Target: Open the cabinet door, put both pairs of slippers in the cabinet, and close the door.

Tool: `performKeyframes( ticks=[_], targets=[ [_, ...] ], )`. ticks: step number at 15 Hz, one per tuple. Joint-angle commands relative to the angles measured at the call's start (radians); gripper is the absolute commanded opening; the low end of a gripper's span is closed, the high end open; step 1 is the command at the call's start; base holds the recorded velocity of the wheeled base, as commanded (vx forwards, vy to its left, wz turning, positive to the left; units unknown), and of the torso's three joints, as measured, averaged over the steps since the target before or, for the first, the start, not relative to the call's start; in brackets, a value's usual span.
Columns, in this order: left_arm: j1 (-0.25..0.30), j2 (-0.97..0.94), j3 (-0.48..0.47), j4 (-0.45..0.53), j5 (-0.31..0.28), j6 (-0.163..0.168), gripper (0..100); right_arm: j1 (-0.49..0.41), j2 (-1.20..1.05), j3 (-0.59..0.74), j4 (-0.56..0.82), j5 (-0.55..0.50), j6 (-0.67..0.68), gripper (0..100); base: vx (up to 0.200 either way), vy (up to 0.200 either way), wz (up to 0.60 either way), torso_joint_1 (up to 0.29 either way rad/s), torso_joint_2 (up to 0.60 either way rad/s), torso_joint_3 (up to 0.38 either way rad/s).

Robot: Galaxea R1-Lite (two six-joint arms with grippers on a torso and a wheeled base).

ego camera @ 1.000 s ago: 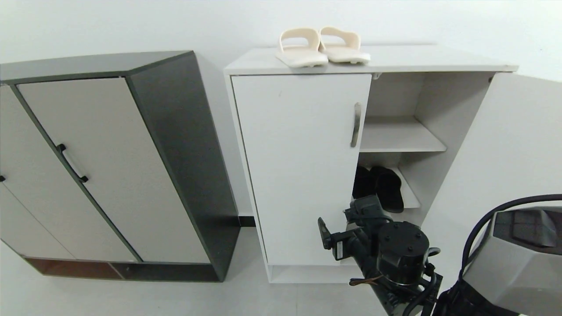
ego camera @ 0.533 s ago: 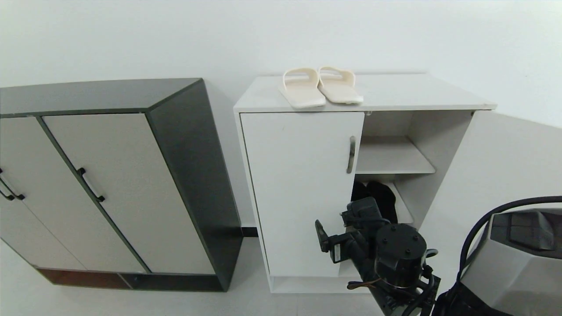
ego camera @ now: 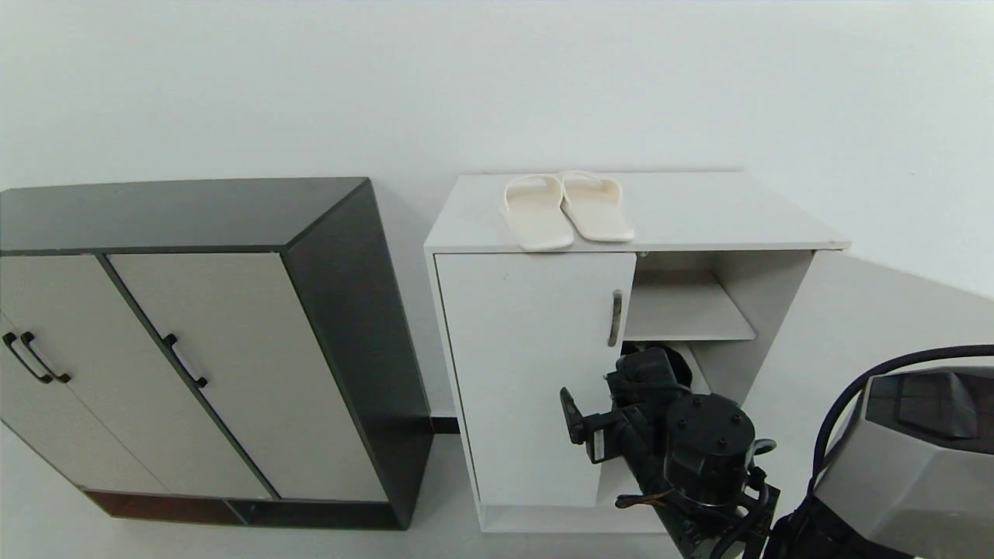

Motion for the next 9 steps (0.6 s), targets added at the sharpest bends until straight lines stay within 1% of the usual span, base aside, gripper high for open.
performKeyframes(
  ticks=[1,8,9],
  targets=[
    [0.000,0.002,0.000,0.000,0.000,0.000,0,0.001,0.003,-0.001,-0.001,0.000,-0.001,100,0.000,0.000,0.00,0.178,-0.50,-0.305],
    [0.000,0.002,0.000,0.000,0.000,0.000,0,-0.008,0.012,0.002,-0.001,-0.001,-0.015,100,0.000,0.000,0.00,0.223,-0.54,-0.314],
    [0.000,0.002,0.000,0.000,0.000,0.000,0,-0.013,0.018,0.002,-0.004,-0.001,-0.033,100,0.000,0.000,0.00,0.144,-0.32,-0.198]
  ],
)
